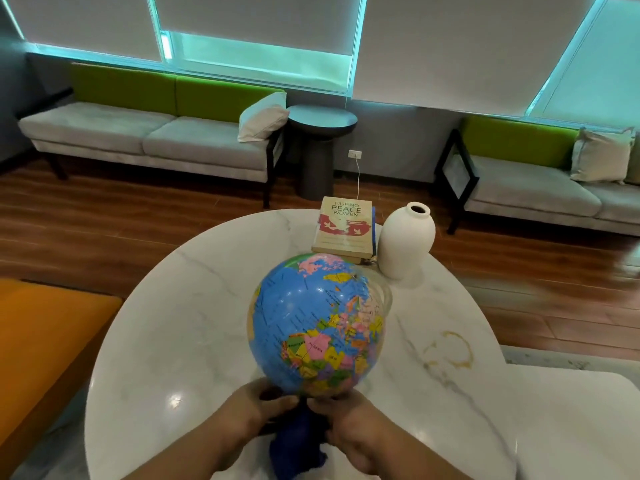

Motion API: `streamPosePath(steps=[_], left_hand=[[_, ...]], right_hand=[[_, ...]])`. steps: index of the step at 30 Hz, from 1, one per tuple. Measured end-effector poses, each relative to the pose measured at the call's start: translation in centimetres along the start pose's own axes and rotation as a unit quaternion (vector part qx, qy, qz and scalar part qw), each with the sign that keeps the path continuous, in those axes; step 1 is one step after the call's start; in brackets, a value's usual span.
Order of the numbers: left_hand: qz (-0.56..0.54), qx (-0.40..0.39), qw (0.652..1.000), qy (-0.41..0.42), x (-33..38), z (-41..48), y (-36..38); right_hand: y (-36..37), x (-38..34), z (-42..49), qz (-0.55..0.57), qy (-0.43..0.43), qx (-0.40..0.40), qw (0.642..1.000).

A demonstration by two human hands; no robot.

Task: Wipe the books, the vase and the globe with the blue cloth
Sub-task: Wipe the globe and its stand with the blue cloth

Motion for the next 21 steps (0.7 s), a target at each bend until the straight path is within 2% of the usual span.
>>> streamPosePath(steps=[3, 4, 6, 8, 9, 12, 13, 15, 17, 20, 21], left_hand=[[0.001, 0.043, 0.999, -0.001, -0.3, 0.2, -2.3], [-0.001, 0.057, 0.998, 0.003, -0.1, 0.1, -3.3], [-0.005, 0.097, 0.995, 0.029, 1.2, -0.1, -5.4], [0.000, 0.153, 0.986, 0.069, 3.0, -0.2, -7.7], [0.014, 0.180, 0.980, 0.087, 3.8, -0.1, -8.5], [0.071, 0.210, 0.967, 0.124, 5.4, -0.1, -7.9], [0.098, 0.203, 0.965, 0.132, 5.6, 0.0, -6.9], [0.183, 0.163, 0.958, 0.152, 5.2, 0.5, -4.4], [0.274, 0.111, 0.936, 0.193, 4.2, 0.9, -2.1], [0.431, 0.090, 0.860, 0.257, 2.8, 1.5, -0.5], [0.448, 0.094, 0.852, 0.255, 2.5, 1.9, -0.7]], right_hand=[[0.9, -0.9, -0.4, -0.037, -0.018, -0.045, 0.998], [0.3, -1.2, -0.4, -0.070, -0.025, -0.024, 0.997], [-2.0, -2.2, -0.7, -0.195, -0.037, 0.071, 0.978], [-3.9, -3.6, -1.2, -0.367, -0.062, 0.149, 0.916], [-3.9, -4.3, -1.3, -0.444, -0.086, 0.156, 0.878], [-1.4, -3.6, -0.2, -0.656, -0.129, 0.069, 0.740], [-0.9, -3.0, 0.0, -0.690, -0.123, 0.044, 0.712], [-0.8, -2.4, 0.4, -0.732, -0.107, 0.028, 0.673], [-1.0, -2.2, 0.5, -0.759, -0.107, 0.028, 0.641], [-1.3, -1.9, 0.7, -0.776, -0.099, 0.014, 0.623], [-1.4, -1.8, 0.7, -0.782, -0.091, 0.007, 0.617]])
Point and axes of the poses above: each hand's wrist, its own z-axis towards the middle knuckle, its own y-axis out of the palm, x = y × z, the point moved 10 cm from there along z, towards the middle knuckle, and after that the axes turned 14 degrees about -z, right-handed, at the moved point
